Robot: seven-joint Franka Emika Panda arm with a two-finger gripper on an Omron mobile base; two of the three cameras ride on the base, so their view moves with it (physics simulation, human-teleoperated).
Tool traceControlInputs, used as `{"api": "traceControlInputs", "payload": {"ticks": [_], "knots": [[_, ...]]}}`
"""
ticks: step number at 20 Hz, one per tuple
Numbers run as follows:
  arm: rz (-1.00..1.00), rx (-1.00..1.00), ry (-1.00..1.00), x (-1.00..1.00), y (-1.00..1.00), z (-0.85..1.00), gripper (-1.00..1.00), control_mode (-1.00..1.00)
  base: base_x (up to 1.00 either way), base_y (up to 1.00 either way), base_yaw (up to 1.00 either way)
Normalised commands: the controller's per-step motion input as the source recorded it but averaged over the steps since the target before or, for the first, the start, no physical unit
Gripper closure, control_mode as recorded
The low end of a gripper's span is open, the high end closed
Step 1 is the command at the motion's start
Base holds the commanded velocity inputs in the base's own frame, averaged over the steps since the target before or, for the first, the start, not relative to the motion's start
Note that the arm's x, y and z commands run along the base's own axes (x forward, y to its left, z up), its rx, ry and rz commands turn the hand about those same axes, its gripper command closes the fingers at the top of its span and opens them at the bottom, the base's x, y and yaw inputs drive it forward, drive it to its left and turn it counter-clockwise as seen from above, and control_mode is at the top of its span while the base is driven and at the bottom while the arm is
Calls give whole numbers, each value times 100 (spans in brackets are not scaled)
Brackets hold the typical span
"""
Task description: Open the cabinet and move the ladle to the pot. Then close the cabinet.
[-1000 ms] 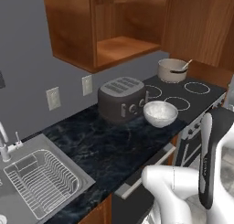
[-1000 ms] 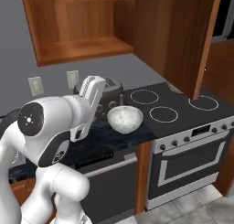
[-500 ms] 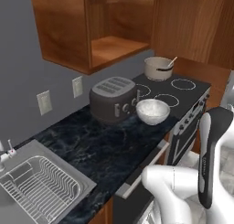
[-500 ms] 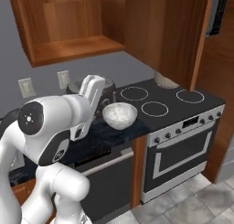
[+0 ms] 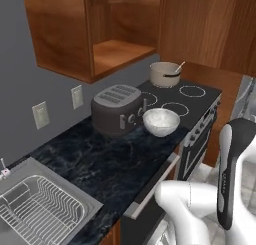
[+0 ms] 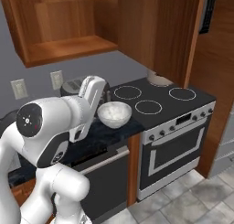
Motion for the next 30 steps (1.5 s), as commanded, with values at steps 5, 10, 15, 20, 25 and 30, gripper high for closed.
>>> {"api": "traceControlInputs", "payload": {"ticks": [5,10,15,20,25,30], "knots": [[0,0,0,0,0,0,-100,100,38,-14,15],[0,0,0,0,0,0,-100,100,-19,-56,23],[0,0,0,0,0,0,-100,100,-1,-30,8],[0,0,0,0,0,0,-100,100,24,-8,4],[0,0,0,0,0,0,-100,100,44,-38,0],[0,0,0,0,0,0,-100,100,38,-78,0]]}}
